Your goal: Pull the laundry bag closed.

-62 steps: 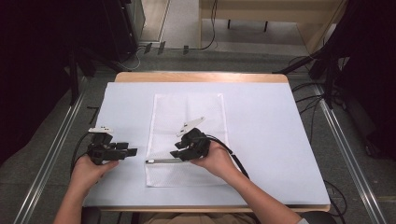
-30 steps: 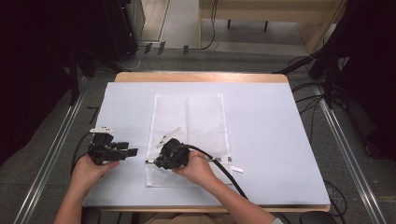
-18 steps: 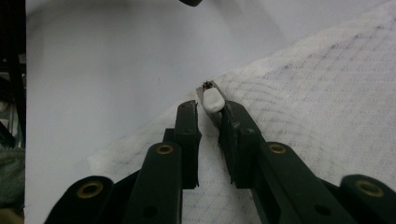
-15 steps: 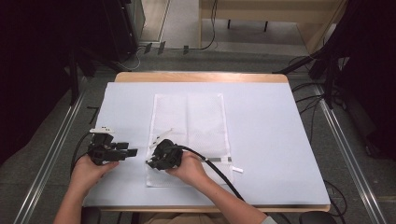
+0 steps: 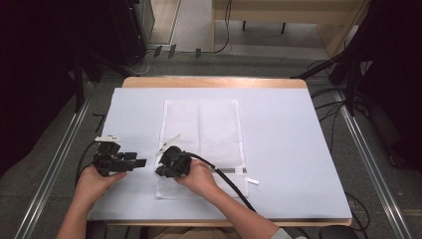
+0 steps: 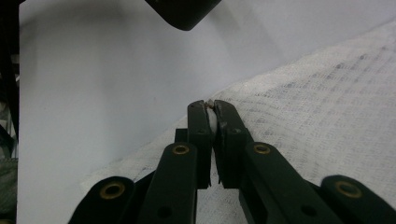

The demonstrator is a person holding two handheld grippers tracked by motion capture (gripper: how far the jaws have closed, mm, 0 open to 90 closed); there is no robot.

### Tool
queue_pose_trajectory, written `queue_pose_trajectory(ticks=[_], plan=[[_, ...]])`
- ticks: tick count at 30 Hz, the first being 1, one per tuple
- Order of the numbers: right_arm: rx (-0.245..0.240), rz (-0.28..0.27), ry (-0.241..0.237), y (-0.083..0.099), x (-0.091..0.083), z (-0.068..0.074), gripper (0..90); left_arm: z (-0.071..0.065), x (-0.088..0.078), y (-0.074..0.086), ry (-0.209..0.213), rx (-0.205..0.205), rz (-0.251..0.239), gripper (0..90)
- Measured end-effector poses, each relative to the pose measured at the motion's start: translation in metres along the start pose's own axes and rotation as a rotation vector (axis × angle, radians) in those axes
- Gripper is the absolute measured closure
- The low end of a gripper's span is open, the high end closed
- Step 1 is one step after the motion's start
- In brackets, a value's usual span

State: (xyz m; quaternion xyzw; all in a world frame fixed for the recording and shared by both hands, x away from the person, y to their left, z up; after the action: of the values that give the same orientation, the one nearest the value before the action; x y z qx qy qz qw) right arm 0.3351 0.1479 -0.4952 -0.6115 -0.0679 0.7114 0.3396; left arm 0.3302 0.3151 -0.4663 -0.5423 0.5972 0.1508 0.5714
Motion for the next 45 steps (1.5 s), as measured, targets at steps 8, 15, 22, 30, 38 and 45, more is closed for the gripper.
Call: queue_pose_trajectory(ticks=[8,15,22,30,38,45], plan=[[-0.014,-0.052,0.017,-0.007,-0.019,-0.006,87.7,-0.008,0.003,-0.001,0.026,0.045,0.008,40.5],[0.002,-0.087,0.038,-0.011,-0.029,-0.013,87.7,-0.018,0.004,-0.003,0.066,0.076,0.002,44.3],[-0.006,-0.112,0.048,-0.015,-0.036,-0.010,87.7,-0.030,0.014,-0.004,0.114,0.120,0.044,47.5],[-0.035,-0.122,0.023,-0.019,-0.040,-0.002,87.7,-0.036,0.024,-0.006,0.137,0.128,0.092,52.8],[-0.049,-0.102,-0.014,-0.017,-0.040,0.003,87.7,-0.037,0.025,-0.005,0.119,0.170,0.110,67.0],[-0.059,-0.083,-0.028,-0.015,-0.039,0.003,87.8,-0.040,0.025,-0.005,0.110,0.207,0.125,74.9]])
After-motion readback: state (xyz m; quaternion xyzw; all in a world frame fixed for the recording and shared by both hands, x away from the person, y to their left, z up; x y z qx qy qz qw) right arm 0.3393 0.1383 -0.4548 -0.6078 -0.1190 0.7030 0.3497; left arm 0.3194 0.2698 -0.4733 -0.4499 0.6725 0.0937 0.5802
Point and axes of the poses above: each handheld gripper's, and its own axes: x roughly forward along the jaws, y roughly out of its underside, z roughly to its left, the point moved 5 cm from there along x, roughly forward along the jaws, and after that the axes turned 11 degrees about z, right-handed, at the moved point
